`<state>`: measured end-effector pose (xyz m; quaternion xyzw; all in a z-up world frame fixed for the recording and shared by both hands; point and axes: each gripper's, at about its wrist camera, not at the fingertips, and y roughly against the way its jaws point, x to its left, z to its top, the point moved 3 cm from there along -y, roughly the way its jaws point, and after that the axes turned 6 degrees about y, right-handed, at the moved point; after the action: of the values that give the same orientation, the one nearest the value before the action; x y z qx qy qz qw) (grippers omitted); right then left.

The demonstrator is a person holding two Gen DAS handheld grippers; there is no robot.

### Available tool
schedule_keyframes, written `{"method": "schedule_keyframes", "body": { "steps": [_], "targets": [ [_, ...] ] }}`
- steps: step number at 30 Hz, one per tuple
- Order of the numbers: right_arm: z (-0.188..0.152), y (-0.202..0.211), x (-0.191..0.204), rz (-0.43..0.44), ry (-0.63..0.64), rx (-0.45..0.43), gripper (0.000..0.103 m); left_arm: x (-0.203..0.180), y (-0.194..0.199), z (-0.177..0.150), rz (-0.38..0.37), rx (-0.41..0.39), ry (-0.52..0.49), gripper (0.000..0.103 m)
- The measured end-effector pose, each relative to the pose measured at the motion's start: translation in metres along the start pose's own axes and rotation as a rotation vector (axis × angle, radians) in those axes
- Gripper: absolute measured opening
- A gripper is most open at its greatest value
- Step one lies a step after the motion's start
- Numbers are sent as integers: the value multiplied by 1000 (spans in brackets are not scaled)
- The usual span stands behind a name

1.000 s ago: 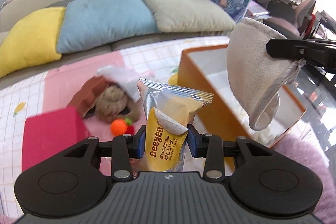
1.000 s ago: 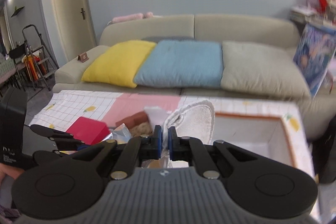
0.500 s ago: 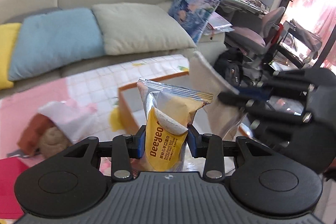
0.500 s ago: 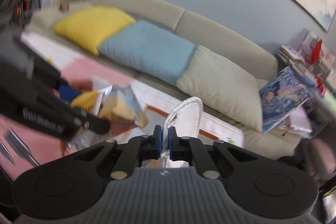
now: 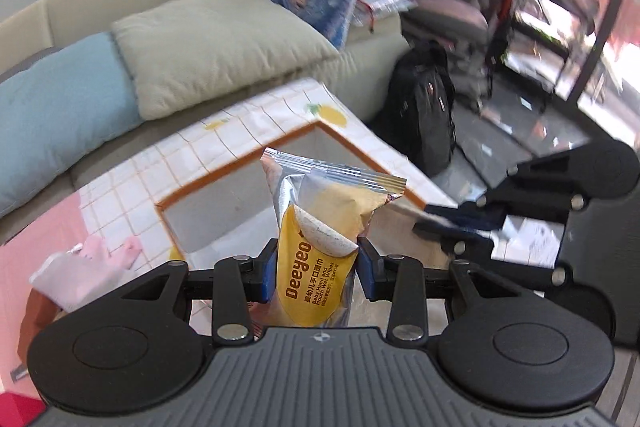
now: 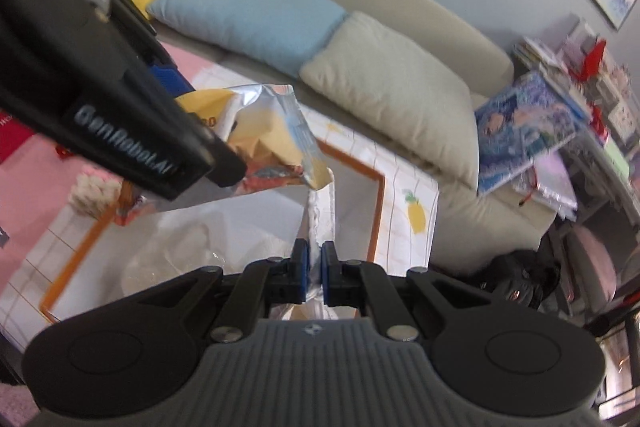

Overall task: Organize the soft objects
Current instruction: 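Carry the snack bag and cloth pad into the orange box and release them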

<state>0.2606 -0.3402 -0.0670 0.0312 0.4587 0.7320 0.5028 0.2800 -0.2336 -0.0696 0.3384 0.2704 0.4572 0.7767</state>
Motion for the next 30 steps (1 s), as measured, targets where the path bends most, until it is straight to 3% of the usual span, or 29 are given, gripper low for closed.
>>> {"method": "schedule_keyframes", "body": {
  "steps": [6,14,27,30],
  "targets": [
    [-21,-33,-1,57,-77,80,4,-7,-33,-11,-23,90,-38,44],
    [-39,-45,19,109,-68,132,5,-9,-61,-26,-7,186,-72,44],
    [-35,-42,30,132,-55,148,13,1,-62,-30,34,196,-66,53],
    [-34,-39,32,132,-53,149,21,3,-56,-31,34,186,-61,58]
  ]
}}
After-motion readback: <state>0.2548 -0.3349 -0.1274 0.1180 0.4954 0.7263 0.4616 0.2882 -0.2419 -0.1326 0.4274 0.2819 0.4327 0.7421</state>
